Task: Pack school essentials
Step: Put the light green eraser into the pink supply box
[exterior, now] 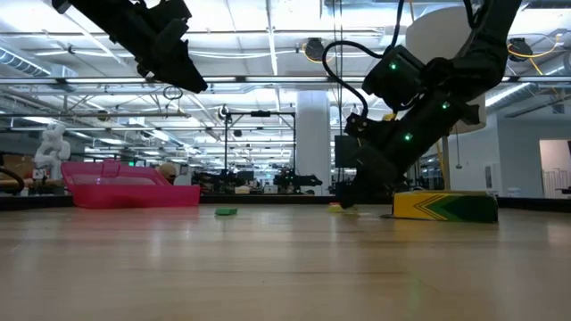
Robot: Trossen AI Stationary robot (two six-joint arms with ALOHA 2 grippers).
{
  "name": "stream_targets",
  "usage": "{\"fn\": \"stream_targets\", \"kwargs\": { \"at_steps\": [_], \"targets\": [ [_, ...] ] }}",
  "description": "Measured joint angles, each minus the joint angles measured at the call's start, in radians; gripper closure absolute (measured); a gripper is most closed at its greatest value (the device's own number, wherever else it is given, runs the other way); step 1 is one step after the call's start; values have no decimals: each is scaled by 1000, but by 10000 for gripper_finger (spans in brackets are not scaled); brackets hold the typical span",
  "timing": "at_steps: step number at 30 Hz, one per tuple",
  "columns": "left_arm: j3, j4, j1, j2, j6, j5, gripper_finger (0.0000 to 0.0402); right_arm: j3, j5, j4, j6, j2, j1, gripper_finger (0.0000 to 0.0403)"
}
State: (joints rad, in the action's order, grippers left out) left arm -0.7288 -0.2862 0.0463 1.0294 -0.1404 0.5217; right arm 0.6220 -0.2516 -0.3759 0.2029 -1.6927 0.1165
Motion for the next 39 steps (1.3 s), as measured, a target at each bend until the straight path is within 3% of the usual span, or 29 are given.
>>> {"fn": "stream_targets", "kwargs": {
  "at_steps": [7,14,26,30,39],
  "targets": [
    [1,12,0,31,33,-15,231,0,49,-35,-12,32,-2,328],
    [1,177,-1,196,151,-219,221,1,143,-139,-132,49,-36,328],
    [1,551,-5,509,309,-494,100,1,151,-289,-323,49,-149,328],
    [1,668,-15,570,345,-534,103,1,149,-318,-322,49,-154,328],
    [0,727,-12,617,355,-547,147,1,148,-362,-321,49,-154,328]
  ]
}}
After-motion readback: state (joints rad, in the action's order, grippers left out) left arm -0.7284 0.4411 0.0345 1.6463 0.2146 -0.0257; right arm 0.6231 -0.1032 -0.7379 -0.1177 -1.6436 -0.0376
